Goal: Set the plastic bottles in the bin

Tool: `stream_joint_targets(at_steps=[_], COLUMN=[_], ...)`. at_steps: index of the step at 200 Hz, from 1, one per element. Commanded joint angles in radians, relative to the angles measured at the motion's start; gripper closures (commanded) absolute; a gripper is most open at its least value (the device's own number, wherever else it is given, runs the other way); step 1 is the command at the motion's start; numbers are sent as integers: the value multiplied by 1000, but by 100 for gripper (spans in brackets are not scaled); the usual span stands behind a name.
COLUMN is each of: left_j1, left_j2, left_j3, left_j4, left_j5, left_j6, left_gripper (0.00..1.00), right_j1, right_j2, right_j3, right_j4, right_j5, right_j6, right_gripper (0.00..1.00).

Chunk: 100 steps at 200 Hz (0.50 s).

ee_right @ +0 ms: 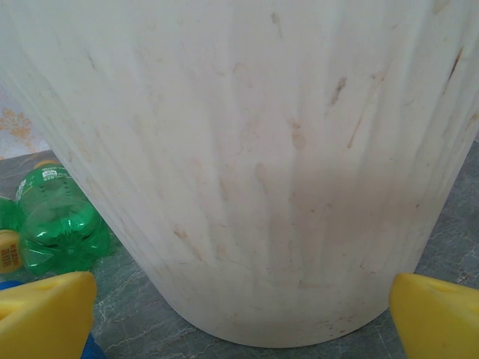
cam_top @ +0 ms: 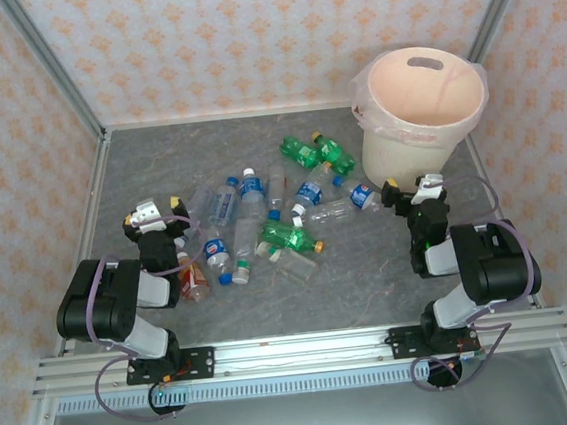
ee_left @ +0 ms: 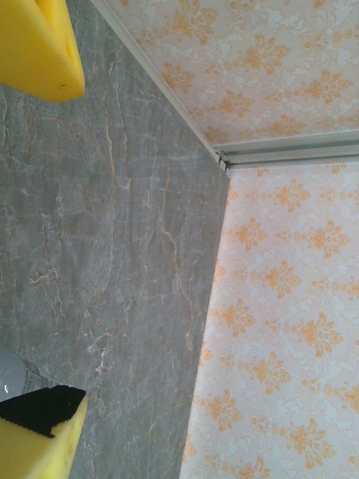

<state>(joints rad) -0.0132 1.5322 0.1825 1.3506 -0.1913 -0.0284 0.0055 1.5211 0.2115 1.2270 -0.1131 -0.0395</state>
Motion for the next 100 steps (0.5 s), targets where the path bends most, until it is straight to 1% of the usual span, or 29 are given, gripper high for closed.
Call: stream_joint_targets(at_steps=[1,39,53,76,92,100], left_j1=[-6,-6,-5,-5,-7,-7], left_j2=[6,7,3,-2,-51,-91], left_j3=[21,21,27,25,44,65], left_j4=[-4,-7,-16,-17,-85,-171], left_j5=[10,10,12,19,13,-17], left_j6=[-6,-6,-9,-5,-5,-17], left_gripper=[1,0,0,0,1,1], right_j1=[1,1,2,2,4,6], right_j2=[-3,-1,-2,-8,-47,-82], right_j3=[16,17,24,16,-2,-8], right_j4=[10,9,-1,7,9,-9], right_j5=[-6,-4,28,33,54,76], right_j6=[-16,-13,0,0,4,14], right_gripper=[0,0,0,0,0,0])
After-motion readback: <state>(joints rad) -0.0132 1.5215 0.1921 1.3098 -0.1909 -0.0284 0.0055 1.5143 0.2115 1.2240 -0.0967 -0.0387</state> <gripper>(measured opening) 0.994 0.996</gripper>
